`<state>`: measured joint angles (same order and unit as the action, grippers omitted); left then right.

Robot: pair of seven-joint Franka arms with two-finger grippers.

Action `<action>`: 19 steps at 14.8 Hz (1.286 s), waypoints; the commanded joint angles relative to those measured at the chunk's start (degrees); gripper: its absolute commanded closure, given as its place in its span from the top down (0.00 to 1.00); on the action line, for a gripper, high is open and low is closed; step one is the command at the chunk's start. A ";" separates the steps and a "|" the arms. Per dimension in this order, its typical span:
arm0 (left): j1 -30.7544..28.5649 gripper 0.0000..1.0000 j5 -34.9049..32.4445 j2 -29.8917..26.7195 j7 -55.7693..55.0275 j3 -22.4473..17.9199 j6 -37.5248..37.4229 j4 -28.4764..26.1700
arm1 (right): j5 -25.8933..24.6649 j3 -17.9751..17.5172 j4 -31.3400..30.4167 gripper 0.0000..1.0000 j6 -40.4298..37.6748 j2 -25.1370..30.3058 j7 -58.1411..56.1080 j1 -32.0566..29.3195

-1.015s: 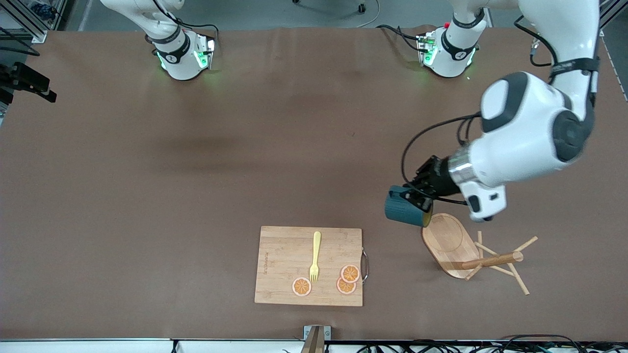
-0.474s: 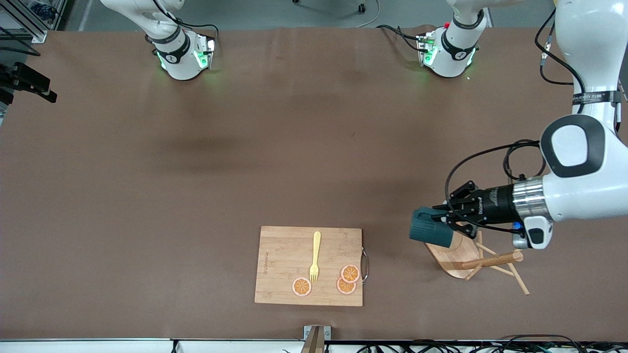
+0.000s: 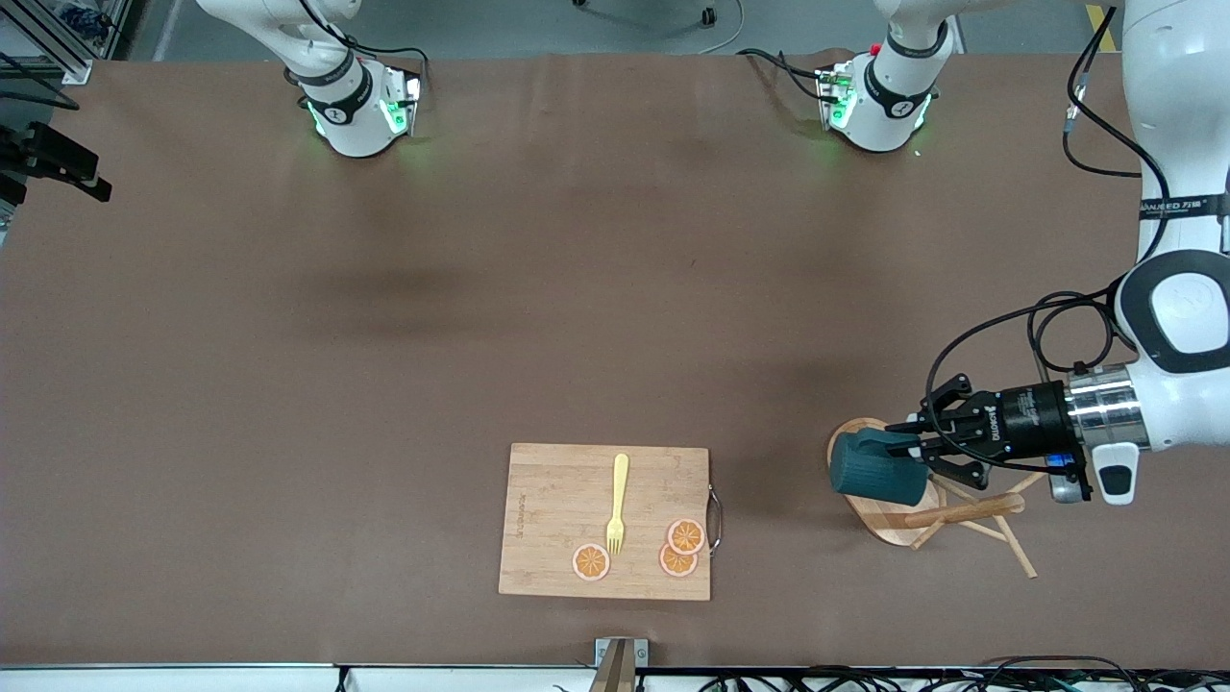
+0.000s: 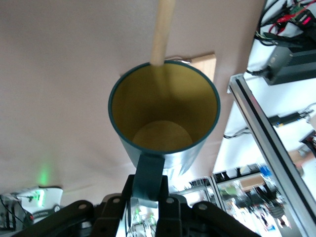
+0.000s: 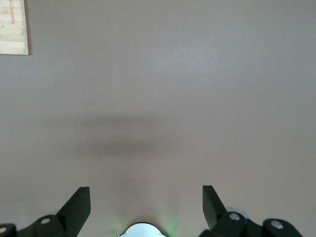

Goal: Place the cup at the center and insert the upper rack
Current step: 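Lower the mug onto the stand peg and open the left gripper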

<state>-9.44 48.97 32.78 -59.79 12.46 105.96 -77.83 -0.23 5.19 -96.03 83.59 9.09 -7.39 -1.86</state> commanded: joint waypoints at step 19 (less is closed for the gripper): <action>-9.02 0.09 10.80 6.68 5.83 0.63 -2.95 0.40 | -0.91 -0.62 -1.52 1.00 0.79 1.72 -0.44 0.19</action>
<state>-17.79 58.45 38.88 -54.94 12.52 103.77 -77.91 -0.23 4.87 -96.03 83.84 9.10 -7.40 -1.83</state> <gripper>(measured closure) 0.793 0.000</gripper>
